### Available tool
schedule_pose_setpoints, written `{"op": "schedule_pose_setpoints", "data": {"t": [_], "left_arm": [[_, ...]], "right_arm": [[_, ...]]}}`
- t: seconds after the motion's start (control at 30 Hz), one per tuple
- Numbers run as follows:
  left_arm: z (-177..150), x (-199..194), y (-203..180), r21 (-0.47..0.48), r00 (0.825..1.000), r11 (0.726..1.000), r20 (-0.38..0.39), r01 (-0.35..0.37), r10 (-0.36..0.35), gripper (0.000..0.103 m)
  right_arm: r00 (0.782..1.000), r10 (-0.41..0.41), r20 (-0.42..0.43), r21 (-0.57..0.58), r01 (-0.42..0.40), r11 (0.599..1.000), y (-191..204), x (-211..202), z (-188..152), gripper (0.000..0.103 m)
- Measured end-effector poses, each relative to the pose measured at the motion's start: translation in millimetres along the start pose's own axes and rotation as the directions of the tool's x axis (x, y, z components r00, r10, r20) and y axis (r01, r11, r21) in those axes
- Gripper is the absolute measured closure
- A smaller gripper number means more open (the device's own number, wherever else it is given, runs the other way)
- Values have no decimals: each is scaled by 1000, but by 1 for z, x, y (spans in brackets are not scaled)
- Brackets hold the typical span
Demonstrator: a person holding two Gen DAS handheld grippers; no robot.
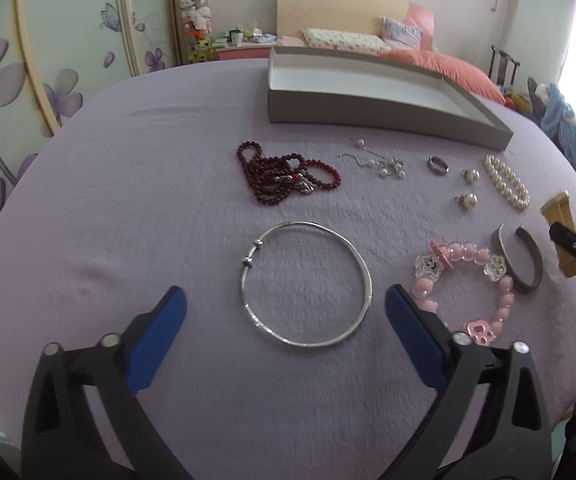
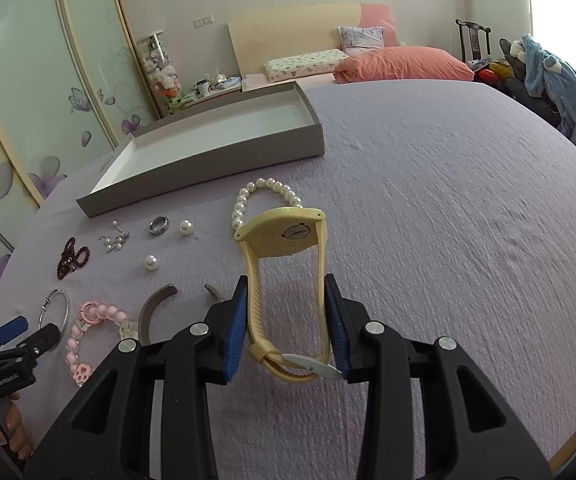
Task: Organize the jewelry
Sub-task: 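Grasp the yellow watch with the right tool while the left tool grasps the silver bangle, then carry watch and bangle into the grey tray and open both tools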
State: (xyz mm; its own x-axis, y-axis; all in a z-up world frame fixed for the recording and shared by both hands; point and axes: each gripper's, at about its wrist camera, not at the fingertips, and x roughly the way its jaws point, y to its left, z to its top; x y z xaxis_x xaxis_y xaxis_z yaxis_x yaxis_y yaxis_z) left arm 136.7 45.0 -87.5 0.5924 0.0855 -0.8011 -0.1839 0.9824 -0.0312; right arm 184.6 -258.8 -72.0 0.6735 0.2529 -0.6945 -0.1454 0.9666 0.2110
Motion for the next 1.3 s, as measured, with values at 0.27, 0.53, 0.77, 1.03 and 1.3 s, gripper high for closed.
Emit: {"op": "schedule_pose_setpoints", "data": {"t": [0.27,0.53,0.77,1.03,1.3], "left_arm": [[6,8,-11,45,1000,999,-15,-10,11,13],[10,9,-17,63,1000,998,-6,-1,2,27],[9,4,-17,65,1000,998,3,-1,0,34],[7,-4,4,25,1000,999,11,-19,19,34],[28,-32,25,-9,996,1000,81,-27,28,34]], "right_arm": [[1000,11,5,5,-11,1000,0,-1,2,65],[1000,18,9,7,-18,1000,2,-3,2,64],[999,23,22,-1,-23,1000,6,-8,4,64],[998,39,40,-32,-38,999,15,-13,9,64],[995,67,74,-93,-60,994,31,-20,26,64]]}}
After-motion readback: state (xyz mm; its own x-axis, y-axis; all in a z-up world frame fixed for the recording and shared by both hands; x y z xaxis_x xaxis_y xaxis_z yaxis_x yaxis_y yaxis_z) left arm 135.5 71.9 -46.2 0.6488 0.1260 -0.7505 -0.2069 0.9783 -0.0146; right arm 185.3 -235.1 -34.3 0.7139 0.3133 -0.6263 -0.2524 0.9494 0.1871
